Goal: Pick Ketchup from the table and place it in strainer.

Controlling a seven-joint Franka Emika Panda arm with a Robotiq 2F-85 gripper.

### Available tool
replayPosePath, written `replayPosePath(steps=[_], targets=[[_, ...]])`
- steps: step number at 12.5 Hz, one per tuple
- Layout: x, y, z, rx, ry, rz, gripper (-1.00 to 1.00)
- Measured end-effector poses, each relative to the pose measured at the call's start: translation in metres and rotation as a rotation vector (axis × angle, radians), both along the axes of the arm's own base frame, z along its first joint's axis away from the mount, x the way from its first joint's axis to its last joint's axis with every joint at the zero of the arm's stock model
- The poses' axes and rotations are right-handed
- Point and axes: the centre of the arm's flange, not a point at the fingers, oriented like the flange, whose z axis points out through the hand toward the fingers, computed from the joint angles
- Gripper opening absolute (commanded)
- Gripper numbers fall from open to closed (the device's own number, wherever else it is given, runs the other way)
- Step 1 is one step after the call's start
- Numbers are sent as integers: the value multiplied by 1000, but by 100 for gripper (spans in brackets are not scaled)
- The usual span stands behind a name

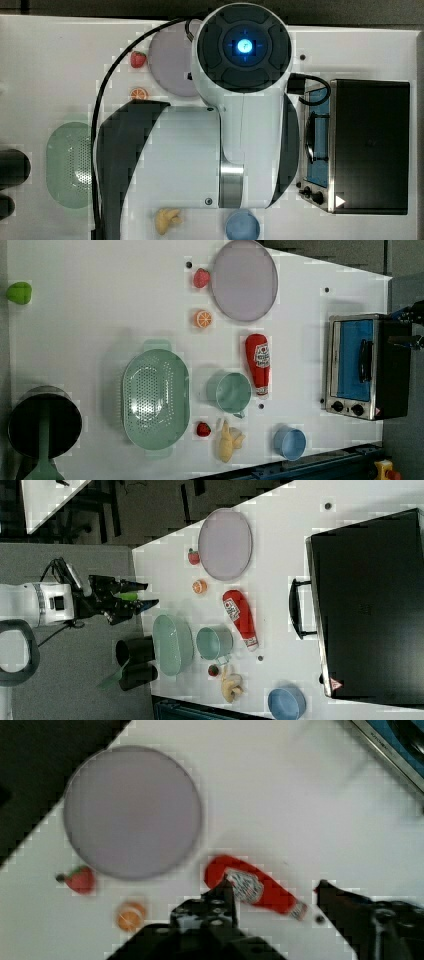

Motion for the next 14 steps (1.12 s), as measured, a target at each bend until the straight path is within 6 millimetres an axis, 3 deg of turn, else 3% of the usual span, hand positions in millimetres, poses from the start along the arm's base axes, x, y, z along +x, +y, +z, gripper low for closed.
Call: replayPosePath(steps=[2,3,4,6,8,10,14], targets=[[-54,0,-9,13,131,3,81],[-77,-2,-4,7,158,-3,100],[-89,-5,9,4,140,-11,100],[-88,-8,34,9,52,7,100],[-77,-4,33,7,5,81,100],[-54,7,4,6,-1,232,100],[-30,27,-121,37,80,625,100]])
